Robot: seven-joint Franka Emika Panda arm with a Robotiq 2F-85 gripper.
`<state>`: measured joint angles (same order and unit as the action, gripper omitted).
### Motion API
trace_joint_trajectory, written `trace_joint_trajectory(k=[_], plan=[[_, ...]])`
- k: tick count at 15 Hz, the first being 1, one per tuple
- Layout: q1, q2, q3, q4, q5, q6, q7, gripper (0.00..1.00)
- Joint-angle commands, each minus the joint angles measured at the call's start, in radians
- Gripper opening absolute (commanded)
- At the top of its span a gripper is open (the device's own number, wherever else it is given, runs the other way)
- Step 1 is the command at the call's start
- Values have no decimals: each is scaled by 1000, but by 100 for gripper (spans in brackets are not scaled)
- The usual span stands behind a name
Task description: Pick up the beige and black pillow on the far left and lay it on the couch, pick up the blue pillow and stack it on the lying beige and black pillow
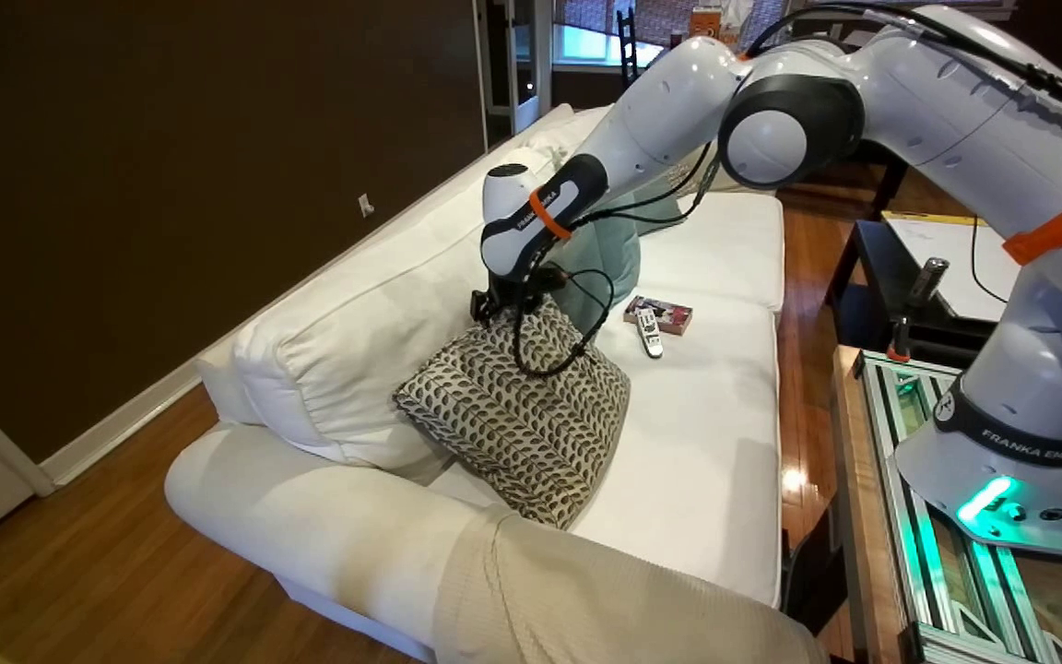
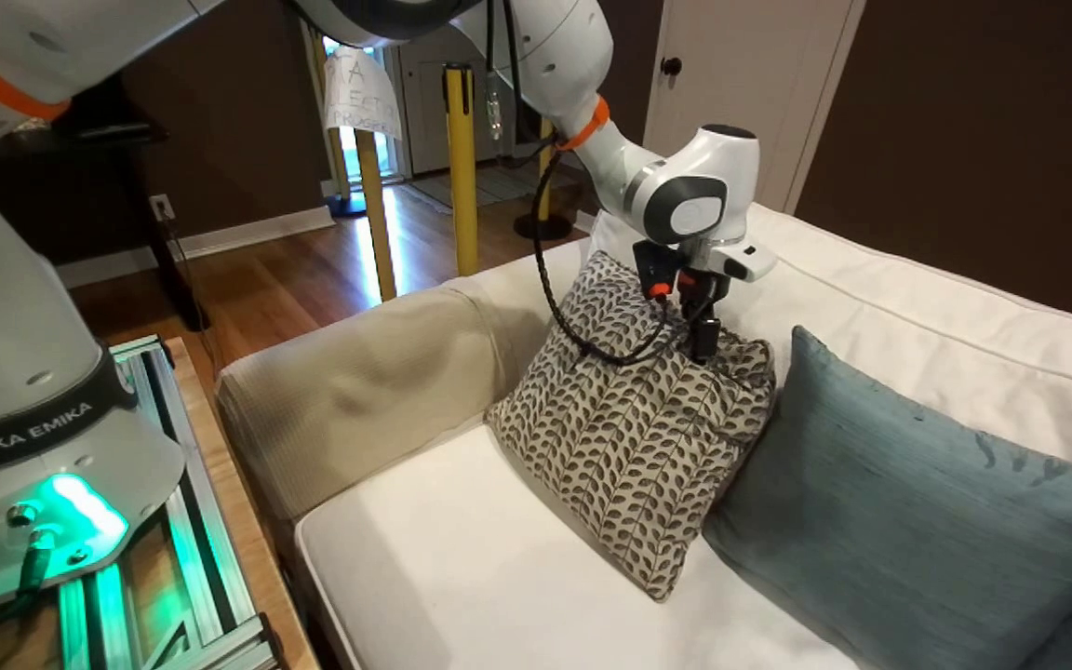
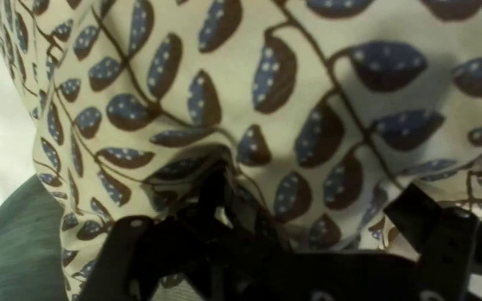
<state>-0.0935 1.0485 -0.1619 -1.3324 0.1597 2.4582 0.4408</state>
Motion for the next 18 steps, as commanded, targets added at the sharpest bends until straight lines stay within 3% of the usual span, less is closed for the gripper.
trace_joint_trajectory(k=[1, 10, 18], plan=[[-43, 62, 53, 102, 34, -208, -25, 66], [-174, 85, 154, 252, 157, -607, -136, 0], [-263, 71, 180, 342, 276, -987, -121, 4]])
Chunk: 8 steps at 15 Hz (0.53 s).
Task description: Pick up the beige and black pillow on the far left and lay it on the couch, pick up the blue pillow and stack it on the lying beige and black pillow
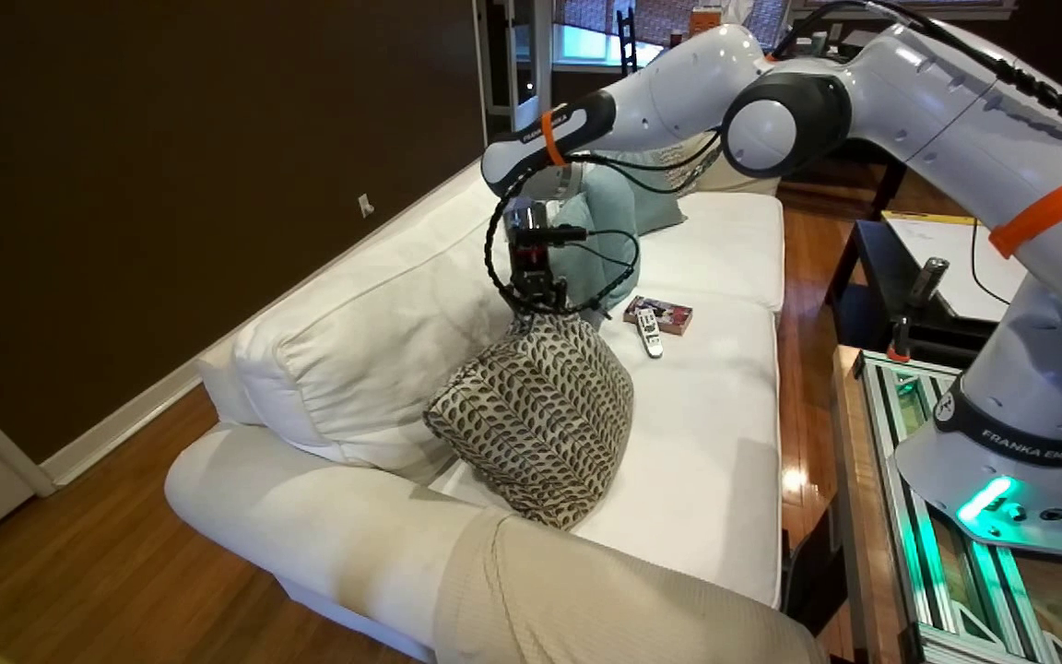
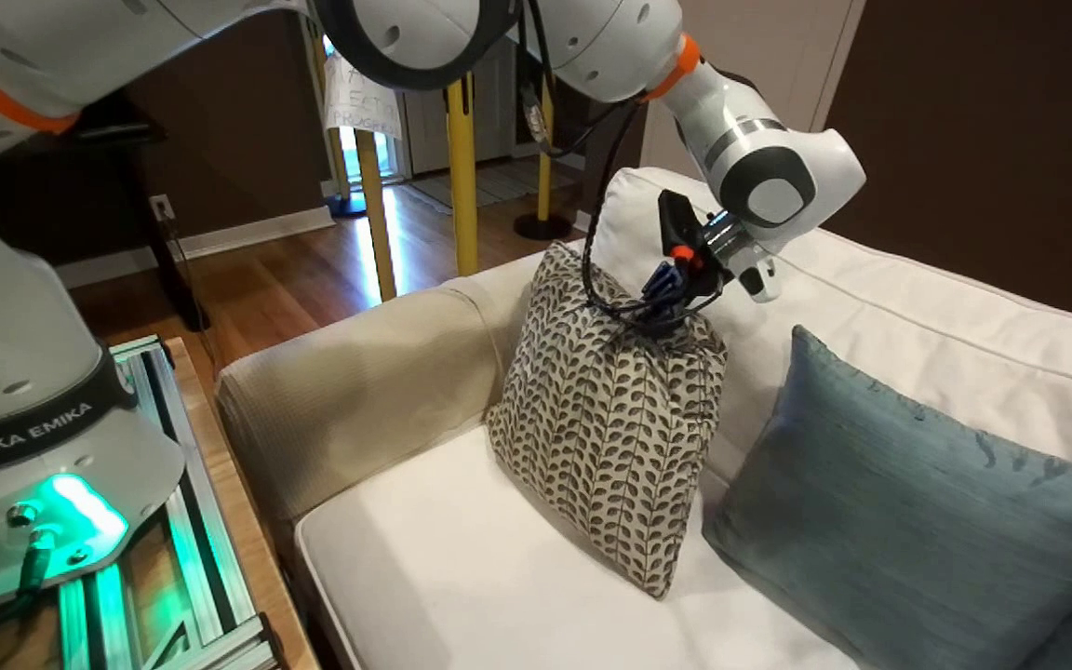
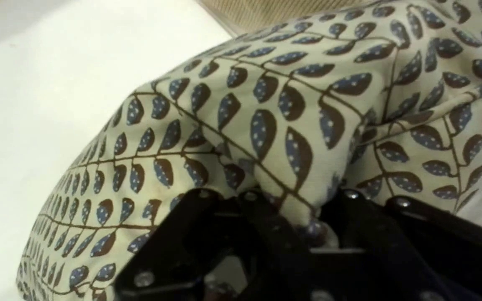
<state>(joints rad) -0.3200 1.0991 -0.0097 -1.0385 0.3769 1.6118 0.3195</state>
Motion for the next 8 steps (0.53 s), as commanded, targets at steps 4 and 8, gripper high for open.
trace_joint_trajectory(k=[4, 8], plan=[[-64, -14, 43, 45, 114, -272, 28, 4], [-62, -60, 41, 5, 145, -302, 72, 4]])
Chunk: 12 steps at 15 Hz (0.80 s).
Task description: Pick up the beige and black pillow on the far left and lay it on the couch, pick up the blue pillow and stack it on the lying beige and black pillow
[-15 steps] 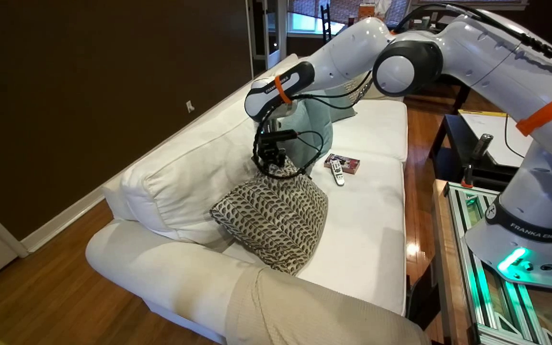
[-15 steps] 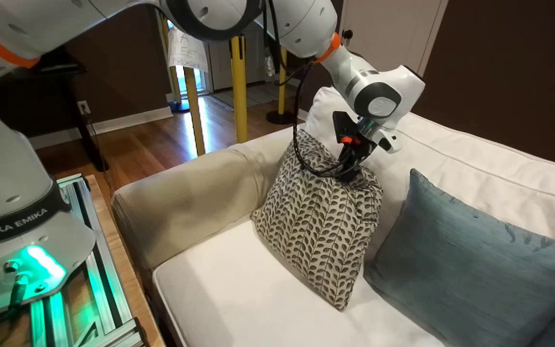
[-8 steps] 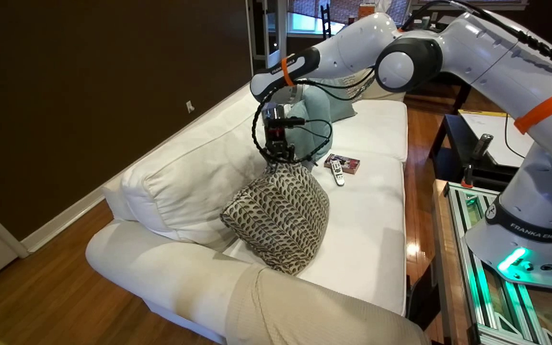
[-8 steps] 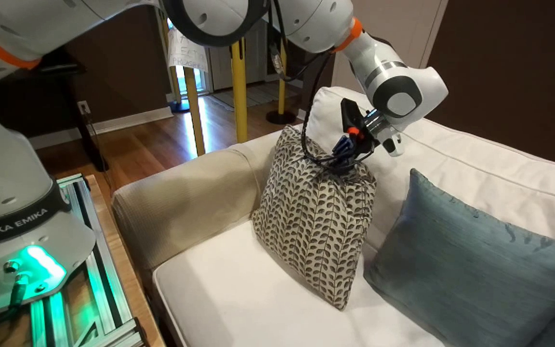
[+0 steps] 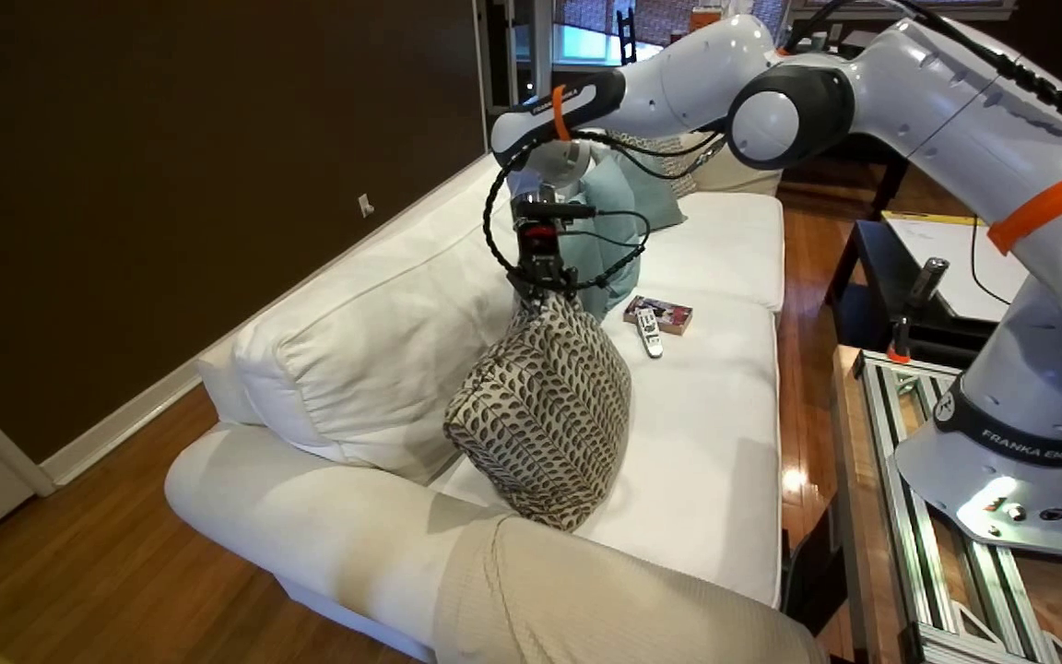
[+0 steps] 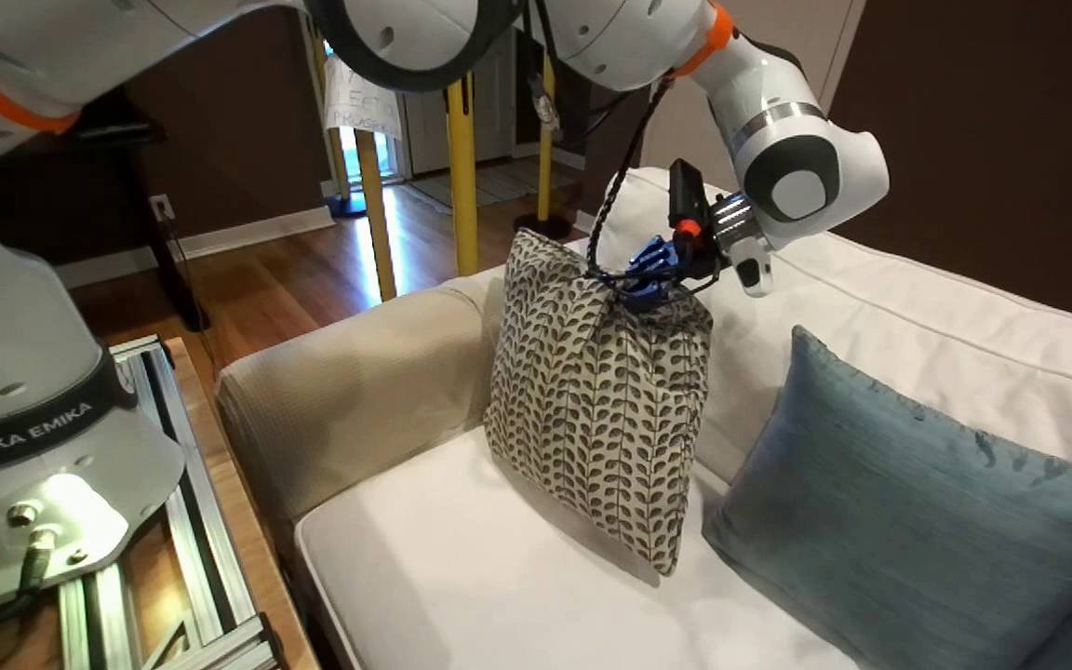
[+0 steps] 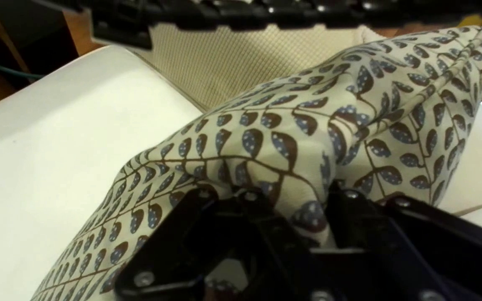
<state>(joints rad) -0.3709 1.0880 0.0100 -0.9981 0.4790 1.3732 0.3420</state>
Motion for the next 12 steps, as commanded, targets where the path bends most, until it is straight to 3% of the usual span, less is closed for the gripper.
trace_joint_trajectory(k=[1, 9, 11, 12], plan=[[-7, -62, 20, -49, 43, -61, 60, 4], [-9, -225, 14, -224, 27, -115, 98, 4], [-10, -274, 1, -291, 14, -142, 104, 4], [14, -290, -48, -311, 35, -171, 92, 4]])
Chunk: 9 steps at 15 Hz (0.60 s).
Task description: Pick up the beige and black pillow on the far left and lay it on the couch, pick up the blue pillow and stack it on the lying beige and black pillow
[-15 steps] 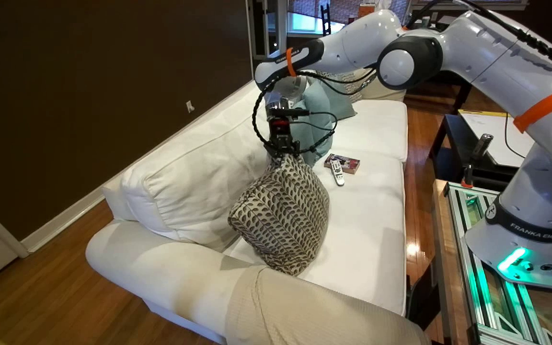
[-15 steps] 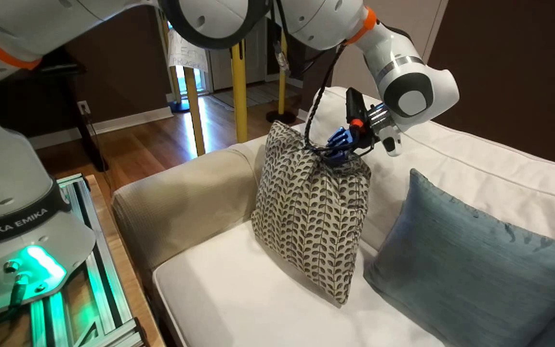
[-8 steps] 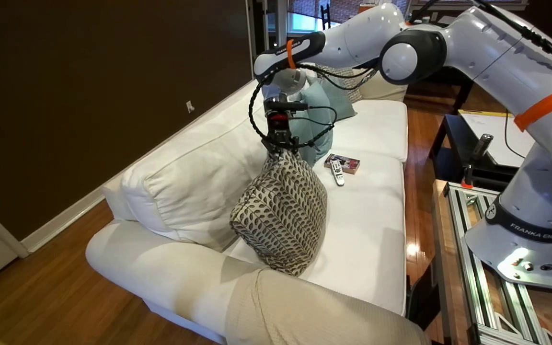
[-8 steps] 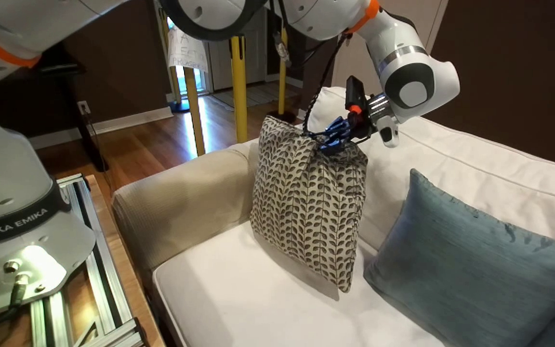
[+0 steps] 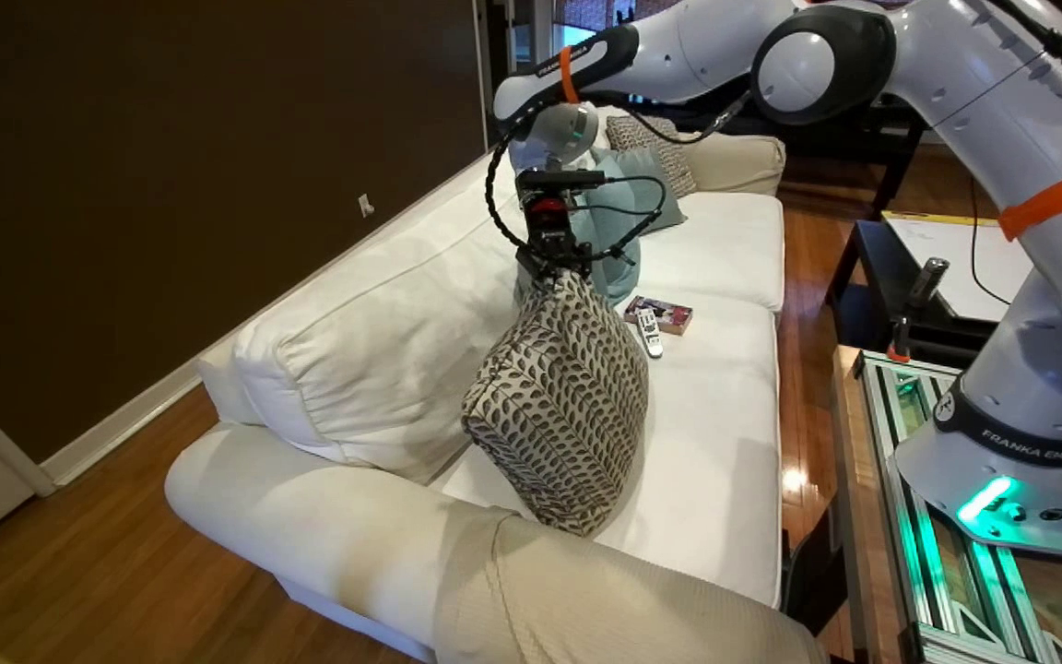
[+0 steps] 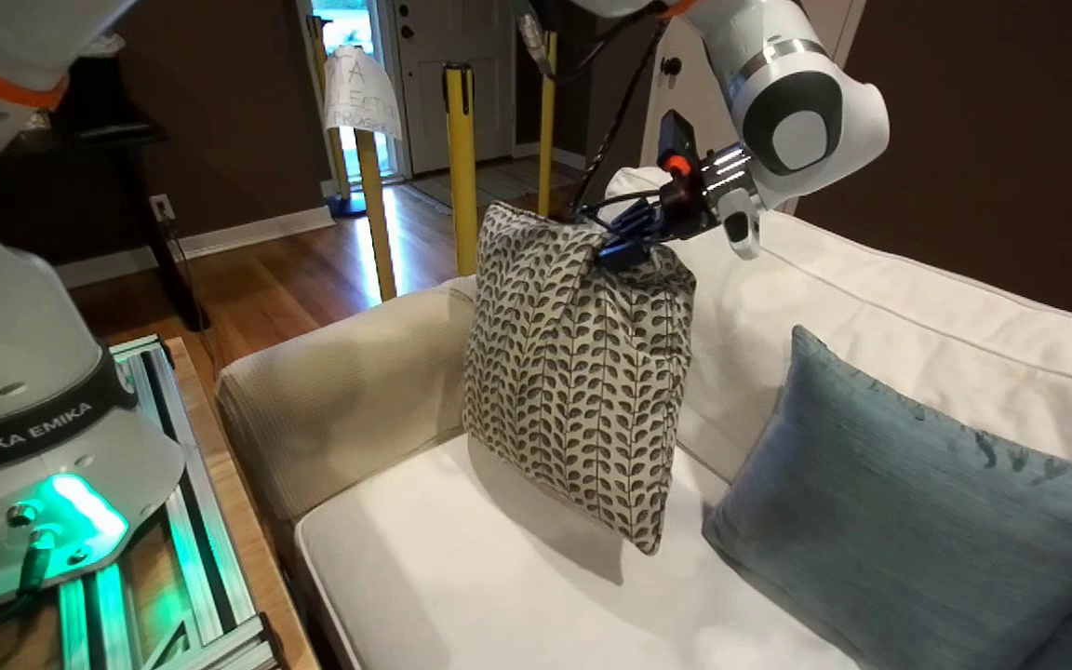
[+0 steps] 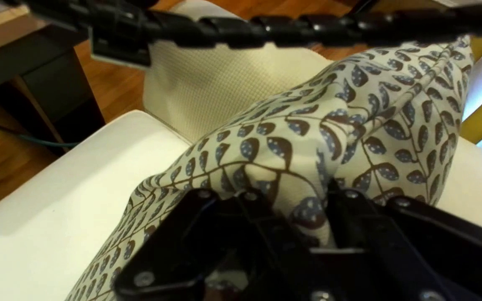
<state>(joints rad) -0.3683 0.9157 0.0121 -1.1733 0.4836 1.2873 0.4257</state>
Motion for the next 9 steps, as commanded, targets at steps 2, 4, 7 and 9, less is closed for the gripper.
trace_joint_trajectory(k=[2, 4, 7, 9], plan=[[21, -153, -83, -194, 27, -114, 7, 4], [28, -188, -120, -256, 27, -125, 13, 4], [33, -212, -157, -336, 29, -123, 2, 4], [34, -211, -172, -377, 33, -123, -10, 4]])
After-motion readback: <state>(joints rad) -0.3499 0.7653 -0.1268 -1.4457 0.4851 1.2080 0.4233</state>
